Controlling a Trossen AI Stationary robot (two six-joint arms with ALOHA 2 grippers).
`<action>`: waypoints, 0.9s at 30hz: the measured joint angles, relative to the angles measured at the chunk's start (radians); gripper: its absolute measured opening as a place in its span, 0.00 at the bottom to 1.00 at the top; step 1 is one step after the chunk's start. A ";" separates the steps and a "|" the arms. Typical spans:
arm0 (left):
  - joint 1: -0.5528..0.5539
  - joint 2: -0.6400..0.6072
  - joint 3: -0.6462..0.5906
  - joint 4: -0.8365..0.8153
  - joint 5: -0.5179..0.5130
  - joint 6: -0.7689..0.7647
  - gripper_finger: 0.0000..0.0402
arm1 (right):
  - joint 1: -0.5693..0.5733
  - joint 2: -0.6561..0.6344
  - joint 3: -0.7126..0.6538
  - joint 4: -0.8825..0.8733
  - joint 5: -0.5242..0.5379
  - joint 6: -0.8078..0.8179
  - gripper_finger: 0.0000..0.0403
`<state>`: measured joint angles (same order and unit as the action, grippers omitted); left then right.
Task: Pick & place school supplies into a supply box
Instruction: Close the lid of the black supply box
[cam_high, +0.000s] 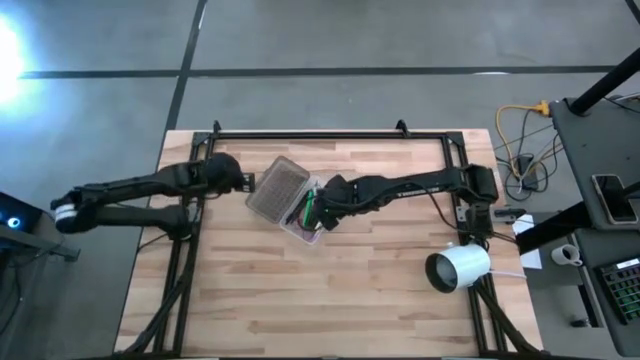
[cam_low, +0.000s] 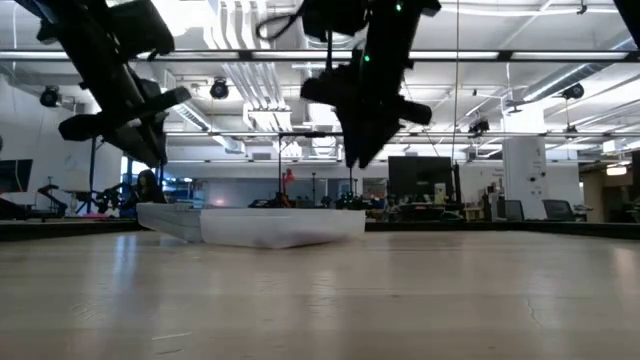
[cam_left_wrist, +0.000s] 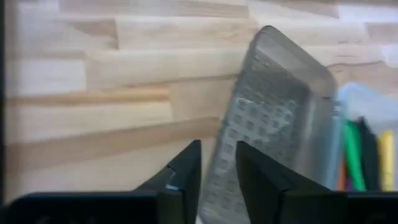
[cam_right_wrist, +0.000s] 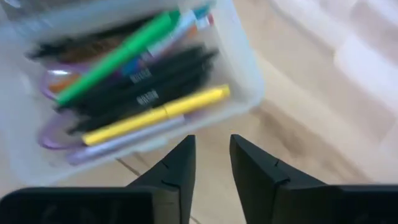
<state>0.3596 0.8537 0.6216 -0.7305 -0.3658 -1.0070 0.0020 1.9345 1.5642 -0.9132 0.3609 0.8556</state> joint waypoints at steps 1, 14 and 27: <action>0.037 0.004 0.000 0.006 0.025 0.048 0.18 | 0.004 0.007 -0.012 -0.002 -0.005 0.021 0.22; 0.384 0.196 -0.073 0.225 0.285 0.375 0.00 | 0.041 0.019 -0.154 0.007 -0.115 0.294 0.05; 0.546 0.491 -0.079 0.456 0.574 0.527 0.00 | 0.013 0.019 -0.247 0.190 -0.146 0.297 0.02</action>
<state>0.9051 1.3451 0.5430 -0.2748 0.2079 -0.4802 0.0152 1.9537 1.3173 -0.7234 0.2152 1.1530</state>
